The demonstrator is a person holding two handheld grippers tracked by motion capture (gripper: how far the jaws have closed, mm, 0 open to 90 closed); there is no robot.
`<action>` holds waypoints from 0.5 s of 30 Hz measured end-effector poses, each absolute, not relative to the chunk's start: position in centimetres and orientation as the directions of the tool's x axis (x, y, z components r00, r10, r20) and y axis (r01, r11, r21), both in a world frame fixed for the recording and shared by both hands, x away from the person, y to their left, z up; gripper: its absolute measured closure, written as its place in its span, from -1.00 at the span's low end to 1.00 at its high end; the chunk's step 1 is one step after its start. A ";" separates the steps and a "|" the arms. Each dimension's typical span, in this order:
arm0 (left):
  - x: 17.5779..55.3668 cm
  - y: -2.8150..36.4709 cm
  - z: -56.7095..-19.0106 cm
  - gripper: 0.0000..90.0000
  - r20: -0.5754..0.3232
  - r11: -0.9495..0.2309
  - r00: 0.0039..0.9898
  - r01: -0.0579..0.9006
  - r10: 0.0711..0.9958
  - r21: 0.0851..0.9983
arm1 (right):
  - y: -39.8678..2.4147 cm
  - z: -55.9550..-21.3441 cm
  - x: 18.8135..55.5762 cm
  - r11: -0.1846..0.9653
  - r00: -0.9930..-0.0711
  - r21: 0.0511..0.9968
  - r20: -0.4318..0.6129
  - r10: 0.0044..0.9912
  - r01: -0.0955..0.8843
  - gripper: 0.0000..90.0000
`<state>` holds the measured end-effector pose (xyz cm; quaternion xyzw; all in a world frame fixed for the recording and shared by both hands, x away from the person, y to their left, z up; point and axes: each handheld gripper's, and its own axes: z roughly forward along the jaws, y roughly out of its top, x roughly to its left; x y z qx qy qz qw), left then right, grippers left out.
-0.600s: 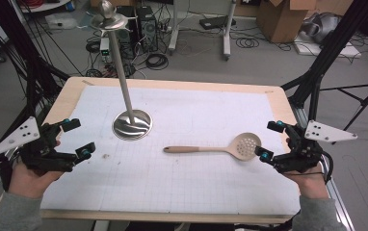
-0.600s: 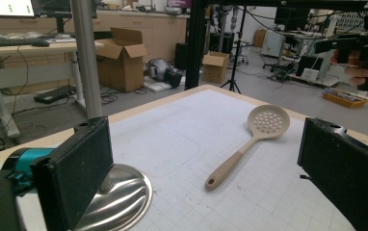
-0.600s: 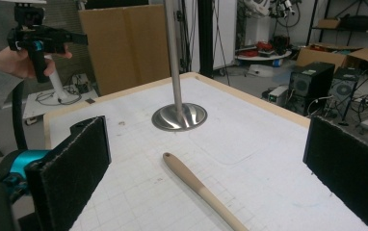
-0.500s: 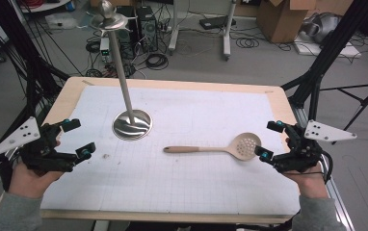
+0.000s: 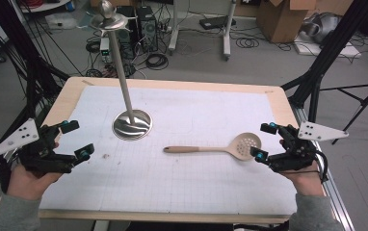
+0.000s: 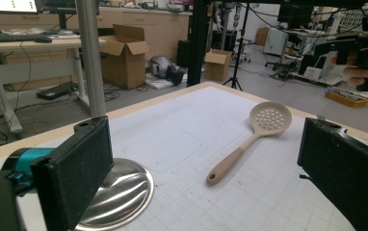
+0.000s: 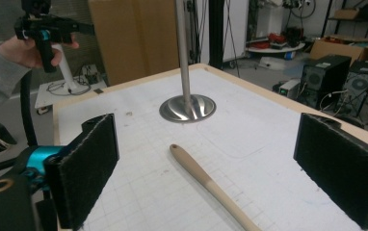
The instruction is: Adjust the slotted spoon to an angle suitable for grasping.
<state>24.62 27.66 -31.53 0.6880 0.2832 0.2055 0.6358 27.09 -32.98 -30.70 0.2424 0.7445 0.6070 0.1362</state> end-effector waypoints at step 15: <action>24.5 27.6 -31.9 -0.88 -0.080 -0.038 0.748 0.140 0.659 0.989 | -32.1 -31.5 27.9 0.170 -0.855 0.961 0.103 0.508 0.217 -0.35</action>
